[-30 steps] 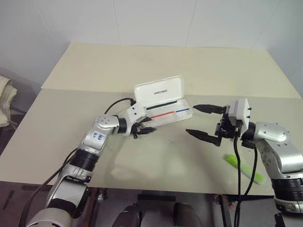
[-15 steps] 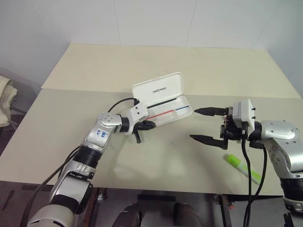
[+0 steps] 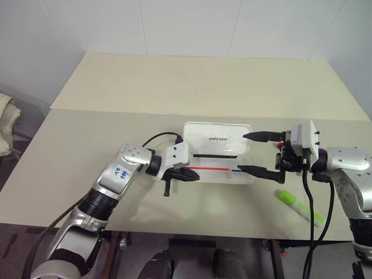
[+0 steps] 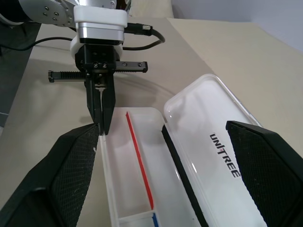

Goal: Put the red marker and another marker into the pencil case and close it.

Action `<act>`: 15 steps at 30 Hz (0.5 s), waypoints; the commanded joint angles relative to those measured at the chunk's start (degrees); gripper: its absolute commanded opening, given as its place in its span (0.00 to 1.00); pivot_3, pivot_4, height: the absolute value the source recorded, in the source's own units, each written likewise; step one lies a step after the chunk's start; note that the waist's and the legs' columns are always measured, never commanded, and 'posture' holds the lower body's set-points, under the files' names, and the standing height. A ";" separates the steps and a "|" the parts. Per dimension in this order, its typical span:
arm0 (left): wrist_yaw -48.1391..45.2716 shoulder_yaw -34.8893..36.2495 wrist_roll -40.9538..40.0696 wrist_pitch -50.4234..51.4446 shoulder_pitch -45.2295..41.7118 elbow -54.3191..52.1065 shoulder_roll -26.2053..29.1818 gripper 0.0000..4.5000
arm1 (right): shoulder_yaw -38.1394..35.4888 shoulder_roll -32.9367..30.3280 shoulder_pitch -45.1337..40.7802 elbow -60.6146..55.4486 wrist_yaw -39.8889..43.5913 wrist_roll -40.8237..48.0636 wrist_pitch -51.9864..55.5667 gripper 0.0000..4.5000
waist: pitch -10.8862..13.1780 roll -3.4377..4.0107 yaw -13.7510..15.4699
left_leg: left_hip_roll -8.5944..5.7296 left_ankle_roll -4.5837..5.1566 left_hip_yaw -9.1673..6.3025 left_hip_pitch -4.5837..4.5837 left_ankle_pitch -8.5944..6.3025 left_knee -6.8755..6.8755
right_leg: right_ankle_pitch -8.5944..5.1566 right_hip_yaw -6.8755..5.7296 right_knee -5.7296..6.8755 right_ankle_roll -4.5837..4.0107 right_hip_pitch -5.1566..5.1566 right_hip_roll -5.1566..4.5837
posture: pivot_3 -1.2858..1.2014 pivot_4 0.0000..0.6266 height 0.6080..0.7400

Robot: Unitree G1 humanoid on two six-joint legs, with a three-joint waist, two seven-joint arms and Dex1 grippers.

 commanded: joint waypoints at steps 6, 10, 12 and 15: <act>2.79 -0.48 0.95 0.53 2.24 -2.14 0.86 0.01 | -2.67 -0.89 1.48 -2.25 -0.58 1.58 0.15 1.00 | 0.00 0.00 0.04 | 0.01 0.00 0.04 0.01 -0.01 0.05 | 0.00 0.01 -0.01 0.00 0.02 0.01 | 0.52 0.24 1.00; 4.82 -0.70 1.26 1.32 2.48 -0.71 -0.40 0.01 | -2.53 -0.59 1.45 -2.38 -1.07 1.50 0.00 1.00 | 0.00 0.00 0.43 | 0.00 0.00 0.05 0.01 -0.01 0.10 | 0.00 0.02 -0.01 0.00 0.05 0.01 | 0.52 0.24 1.00; 5.55 -0.70 1.21 1.44 2.65 -0.48 -0.93 0.15 | -2.43 -0.52 1.41 -2.41 -1.22 1.46 -0.06 1.00 | 0.00 -0.01 0.70 | 0.00 0.00 0.06 0.01 -0.01 0.13 | 0.00 0.03 -0.01 0.00 0.05 0.01 | 0.52 0.24 1.00; 6.84 -0.44 0.82 1.27 2.57 -0.64 -2.05 0.38 | -2.32 -0.42 1.36 -2.36 -1.37 1.45 -0.14 1.00 | 0.00 -0.01 1.10 | 0.02 -0.01 0.06 0.01 -0.01 0.12 | 0.00 0.03 -0.01 0.00 0.05 0.03 | 0.52 0.24 1.00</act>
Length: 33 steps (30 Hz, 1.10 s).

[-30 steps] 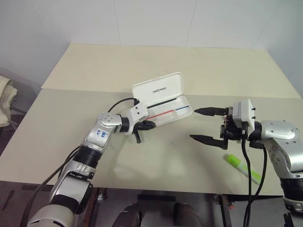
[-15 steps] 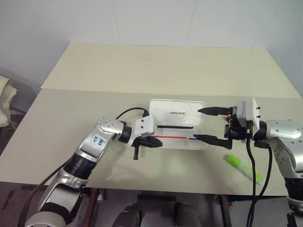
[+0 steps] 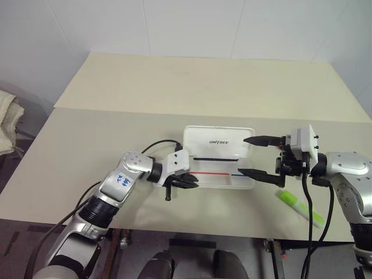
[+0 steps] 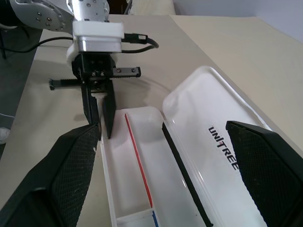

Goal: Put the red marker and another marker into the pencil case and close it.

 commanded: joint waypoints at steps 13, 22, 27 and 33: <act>-2.21 5.39 -10.45 0.33 6.32 -9.81 0.61 0.76 | -1.39 0.42 -0.40 -0.47 -0.41 0.84 -0.86 1.00 | 0.00 0.01 0.14 | 0.03 -0.02 0.00 0.00 -0.09 -0.01 | 0.00 0.01 -0.01 -0.01 -0.03 0.00 | 0.52 0.24 1.00; -0.72 8.75 -12.06 -4.34 10.84 -4.46 -0.69 0.76 | -1.25 -0.09 -3.16 1.55 0.30 0.56 -0.82 1.00 | 0.00 0.01 0.11 | 0.03 -0.03 0.06 0.01 -0.10 0.03 | 0.00 0.03 -0.04 -0.01 -0.02 0.00 | 0.52 0.24 1.00; -1.33 8.94 -11.43 -10.88 11.80 -0.13 -2.17 0.76 | -1.67 -0.42 -3.63 1.94 0.46 0.57 -0.70 1.00 | 0.00 0.01 0.18 | 0.04 -0.03 0.06 0.02 -0.13 0.01 | 0.00 0.02 -0.04 -0.02 -0.02 0.00 | 0.52 0.24 1.00; -2.26 10.59 -13.49 -15.29 11.28 1.35 -4.03 0.76 | -3.17 -1.87 -4.39 4.71 0.02 0.01 -0.47 1.00 | 0.01 0.01 0.15 | 0.04 -0.01 0.10 0.02 -0.18 0.03 | 0.00 0.02 -0.05 -0.02 -0.02 0.00 | 0.52 0.24 1.00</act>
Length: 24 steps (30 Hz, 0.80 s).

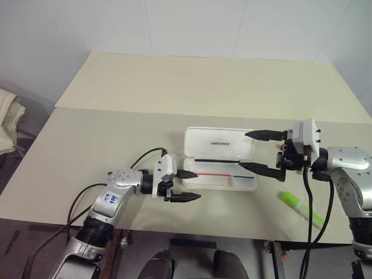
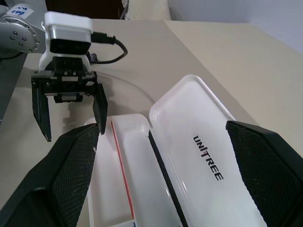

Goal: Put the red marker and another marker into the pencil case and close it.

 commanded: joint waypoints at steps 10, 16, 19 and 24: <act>-1.30 5.00 -8.34 -3.02 0.00 -6.01 -2.32 0.76 | -3.72 -5.98 -5.65 11.51 0.65 -2.86 -0.37 1.00 | 0.00 0.00 0.02 | 0.02 0.01 0.11 0.00 0.00 0.02 | 0.00 0.00 -0.03 0.00 0.00 0.00 | 0.52 0.24 1.00; 0.19 8.55 -13.70 2.07 0.83 -12.96 0.03 0.76 | -0.59 -9.62 -9.07 24.76 1.87 -10.32 -2.43 1.00 | 0.03 0.05 -0.21 | 0.03 0.11 0.30 0.01 -0.09 0.02 | 0.00 0.03 -0.08 0.00 -0.04 -0.02 | 0.52 0.24 1.00; 1.51 10.59 -16.32 4.90 0.75 -15.75 1.42 0.76 | 1.28 -10.24 -11.75 31.52 2.26 -13.89 -3.14 1.00 | 0.04 0.06 -0.29 | 0.06 0.12 0.35 0.02 -0.10 0.00 | 0.00 0.04 -0.10 0.00 -0.06 -0.02 | 0.52 0.24 1.00; 3.06 14.81 -20.52 10.08 -1.02 -20.18 5.96 0.76 | 4.71 -9.18 -19.41 48.37 4.58 -20.03 -9.93 1.00 | 0.06 0.09 -0.55 | 0.08 0.11 0.52 0.01 -0.11 0.00 | 0.00 0.06 -0.29 0.00 -0.05 -0.02 | 0.52 0.24 1.00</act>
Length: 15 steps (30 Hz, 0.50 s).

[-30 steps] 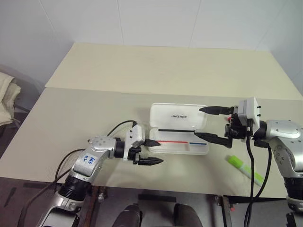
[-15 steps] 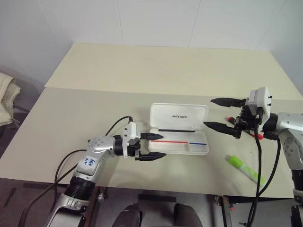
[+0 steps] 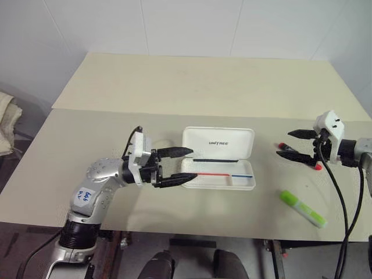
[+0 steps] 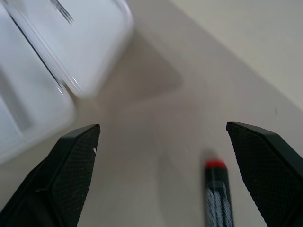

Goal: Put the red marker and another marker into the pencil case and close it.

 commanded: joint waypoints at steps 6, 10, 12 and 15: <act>1.69 6.72 -6.89 6.11 -4.19 -6.42 6.83 0.76 | 3.78 1.22 -12.16 22.32 2.46 -8.22 -9.97 1.00 | 0.01 0.03 -0.61 | 0.03 -0.02 0.12 0.01 -0.04 -0.05 | 0.00 0.04 -0.09 0.00 0.00 0.00 | 0.52 0.24 1.00; 3.01 9.02 -8.10 7.51 -4.62 -8.29 9.74 0.76 | 5.67 2.18 -16.42 31.59 0.07 -12.62 -12.39 1.00 | 0.03 0.06 -1.25 | 0.04 -0.03 0.12 0.02 -0.11 -0.09 | 0.00 0.04 -0.08 0.00 -0.03 0.00 | 0.52 0.24 1.00; 3.49 9.55 -8.57 7.92 -4.17 -9.02 10.35 0.76 | 6.03 2.52 -17.53 33.90 -0.17 -14.09 -13.15 1.00 | 0.06 0.11 -1.30 | 0.04 -0.03 0.14 0.03 -0.16 -0.10 | 0.00 0.04 -0.08 -0.01 -0.05 0.00 | 0.52 0.24 1.00; 4.55 10.38 -9.08 8.21 -3.12 -10.61 10.92 0.76 | 6.45 2.69 -17.76 36.84 -1.33 -16.41 -13.86 1.00 | 0.09 0.16 -1.26 | 0.04 -0.03 0.22 0.03 -0.20 -0.09 | 0.01 0.06 -0.06 -0.01 -0.09 0.00 | 0.52 0.24 1.00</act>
